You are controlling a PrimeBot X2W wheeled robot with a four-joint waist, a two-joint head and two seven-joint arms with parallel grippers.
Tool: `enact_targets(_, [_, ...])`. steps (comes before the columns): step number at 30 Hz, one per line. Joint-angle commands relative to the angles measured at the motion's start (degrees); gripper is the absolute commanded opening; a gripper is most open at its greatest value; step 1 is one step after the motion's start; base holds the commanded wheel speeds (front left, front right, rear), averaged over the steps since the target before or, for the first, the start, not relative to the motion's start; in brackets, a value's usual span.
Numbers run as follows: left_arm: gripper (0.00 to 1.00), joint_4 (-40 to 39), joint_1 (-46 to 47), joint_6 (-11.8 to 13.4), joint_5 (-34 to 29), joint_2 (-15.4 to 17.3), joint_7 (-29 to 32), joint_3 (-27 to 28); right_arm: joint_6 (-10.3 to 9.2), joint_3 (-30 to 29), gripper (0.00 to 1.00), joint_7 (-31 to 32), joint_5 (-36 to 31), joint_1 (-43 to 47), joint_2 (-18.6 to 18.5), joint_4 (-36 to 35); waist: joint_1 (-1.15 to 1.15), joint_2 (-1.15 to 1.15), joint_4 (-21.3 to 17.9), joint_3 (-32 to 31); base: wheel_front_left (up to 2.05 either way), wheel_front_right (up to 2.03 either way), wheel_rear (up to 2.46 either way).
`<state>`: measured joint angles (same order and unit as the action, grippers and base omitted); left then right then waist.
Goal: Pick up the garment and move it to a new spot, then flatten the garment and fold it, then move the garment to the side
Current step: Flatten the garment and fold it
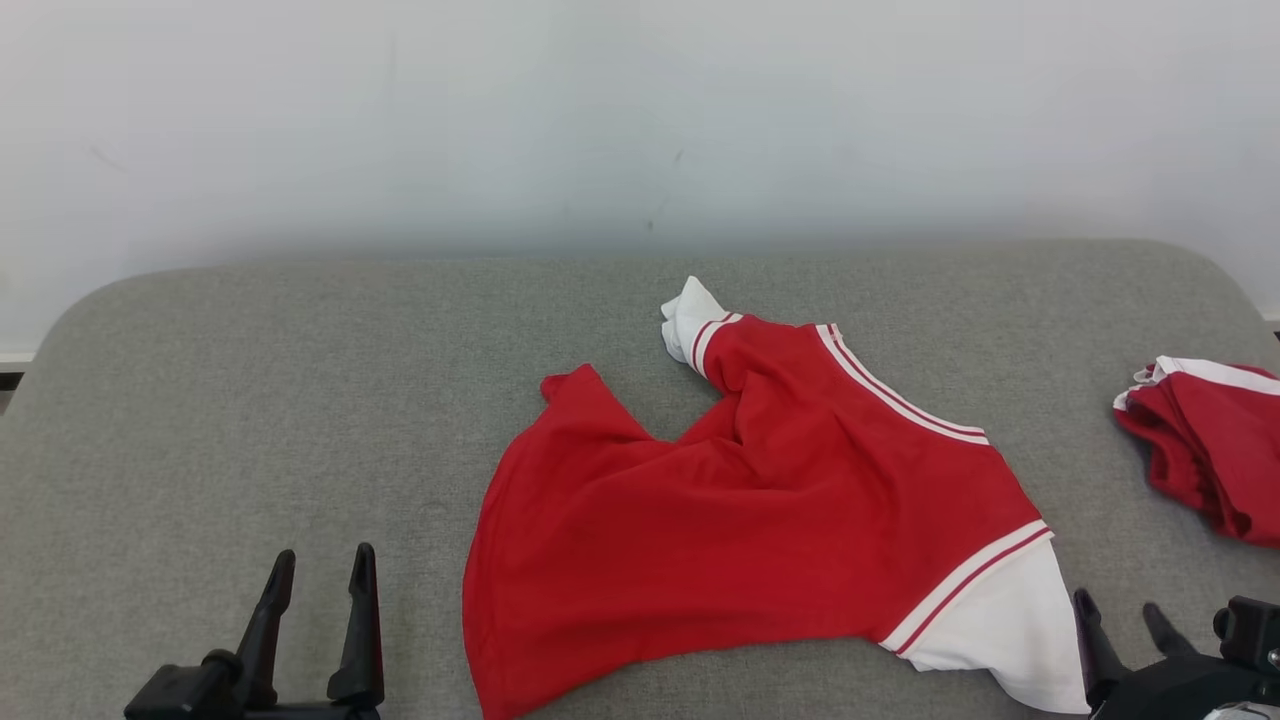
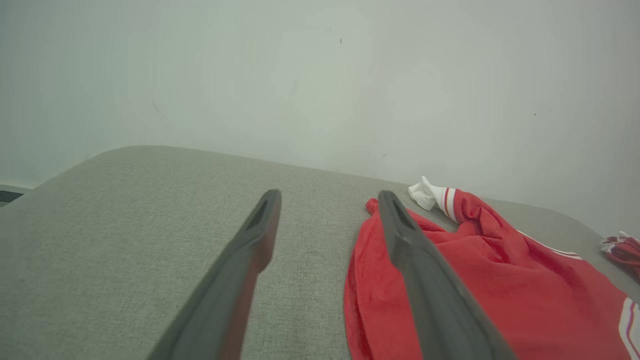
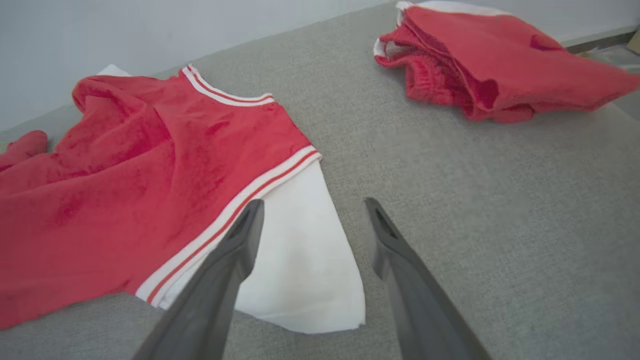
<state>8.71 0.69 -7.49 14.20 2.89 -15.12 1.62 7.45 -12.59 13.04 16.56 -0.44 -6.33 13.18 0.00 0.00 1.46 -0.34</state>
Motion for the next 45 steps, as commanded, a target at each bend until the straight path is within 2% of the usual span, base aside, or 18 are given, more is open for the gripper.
enact_targets(1, [1.0,0.2,-0.4,0.1,0.1,0.0,0.0,0.2,0.04,0.0,1.0,-0.9,-0.7,0.8,0.2,-0.6,0.0,0.0,0.2,-0.3,0.0,0.0,0.0])
enact_targets(10, [1.0,0.8,0.0,0.1,-0.4,0.0,0.0,1.6,0.04,6.3,1.0,-16.6,-2.8,1.4,2.4,-5.1,0.0,0.0,-0.8,-2.6,0.0,0.0,0.0])
enact_targets(14, [1.0,2.9,0.7,0.6,-0.4,0.0,0.0,2.1,0.04,9.9,1.0,-20.4,-3.8,0.0,2.4,-4.2,0.0,0.0,-1.6,-3.6,0.0,0.0,0.0])
enact_targets(24, [1.0,7.1,0.5,0.8,-0.6,0.0,0.0,2.3,0.04,15.4,1.0,-20.7,-4.9,-3.0,0.4,-1.0,0.0,0.0,-2.9,-6.0,0.0,0.0,0.0])
enact_targets(31, [1.0,8.2,0.0,0.7,-1.0,0.0,0.0,1.8,0.04,16.0,1.0,-19.3,-6.7,-2.2,-1.3,0.7,0.0,0.0,-2.4,-6.1,0.0,0.0,0.0])
enact_targets(45, [1.0,7.8,-0.7,1.2,-0.1,0.0,0.0,1.4,0.04,15.8,1.0,-18.3,-6.9,-2.0,-0.6,0.7,0.0,0.0,-2.0,-5.1,0.0,0.0,0.0])
